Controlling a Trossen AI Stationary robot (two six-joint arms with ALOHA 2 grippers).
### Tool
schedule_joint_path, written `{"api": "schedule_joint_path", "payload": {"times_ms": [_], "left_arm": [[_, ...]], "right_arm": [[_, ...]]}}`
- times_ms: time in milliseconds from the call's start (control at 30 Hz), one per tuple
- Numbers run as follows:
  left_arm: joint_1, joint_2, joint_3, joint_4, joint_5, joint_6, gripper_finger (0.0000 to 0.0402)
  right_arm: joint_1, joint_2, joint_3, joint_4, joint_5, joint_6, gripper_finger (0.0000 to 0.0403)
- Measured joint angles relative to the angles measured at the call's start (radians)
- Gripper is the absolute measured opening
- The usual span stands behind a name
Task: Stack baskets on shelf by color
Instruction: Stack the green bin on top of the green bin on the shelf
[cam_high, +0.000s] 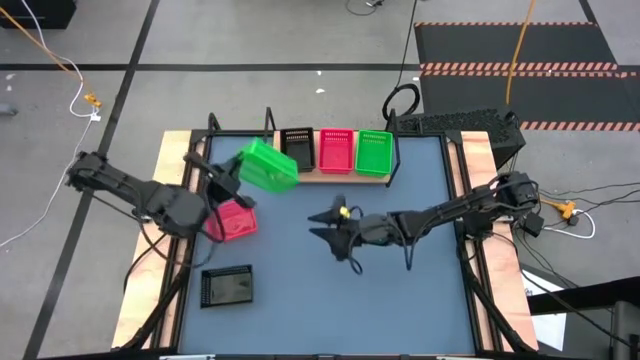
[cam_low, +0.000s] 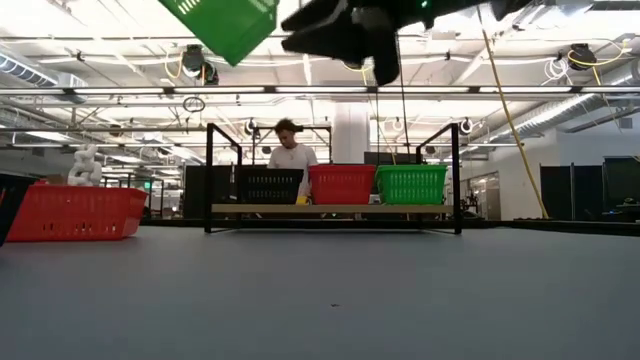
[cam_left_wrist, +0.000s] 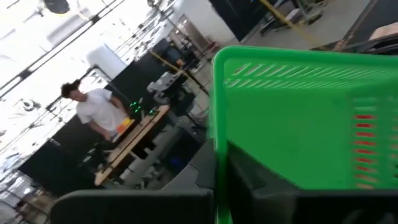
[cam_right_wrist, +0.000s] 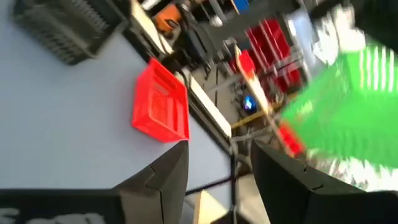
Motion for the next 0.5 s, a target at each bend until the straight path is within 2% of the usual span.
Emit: {"api": "schedule_joint_path", "payload": {"times_ms": [167, 233, 333, 500], "left_arm": [[-0.018, 0.131, 0.000, 0.030, 0.002, -0.100, 0.0006], [-0.010, 0.183, 0.000, 0.065, 0.003, -0.103, 0.0008], [0.012, 0.249, 0.000, 0.203, 0.008, -0.056, 0.0015], [0.059, 0.313, 0.000, 0.390, 0.091, 0.023, 0.0006]], "right_arm": [[0.080, 0.000, 0.000, 0.016, 0.025, -0.240, 0.0169], [0.101, 0.001, 0.000, 0.026, 0.092, -0.327, 0.0169], [0.105, 0.001, 0.000, 0.053, 0.238, -0.411, 0.0169], [0.066, 0.001, 0.000, 0.000, 0.399, -0.528, 0.0169]]}}
